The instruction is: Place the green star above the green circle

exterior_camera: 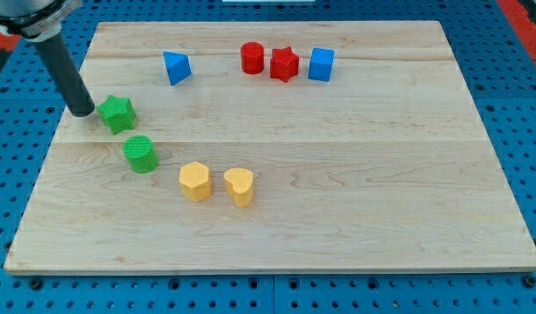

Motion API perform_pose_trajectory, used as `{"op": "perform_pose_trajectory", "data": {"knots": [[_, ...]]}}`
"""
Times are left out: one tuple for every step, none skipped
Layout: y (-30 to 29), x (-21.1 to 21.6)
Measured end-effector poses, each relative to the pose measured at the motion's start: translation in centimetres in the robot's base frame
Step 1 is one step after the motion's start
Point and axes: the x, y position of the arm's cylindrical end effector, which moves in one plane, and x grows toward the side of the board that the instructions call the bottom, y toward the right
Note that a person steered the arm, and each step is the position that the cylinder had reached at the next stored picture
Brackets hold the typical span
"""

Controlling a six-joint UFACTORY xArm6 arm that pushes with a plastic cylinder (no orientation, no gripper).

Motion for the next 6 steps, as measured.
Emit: {"op": "perform_pose_trajectory", "data": {"knots": [[-0.3,3.2],[-1.5,5.0],[-1.1,1.4],[2.1,2.7],[2.3,2.8],[2.8,1.2]]}}
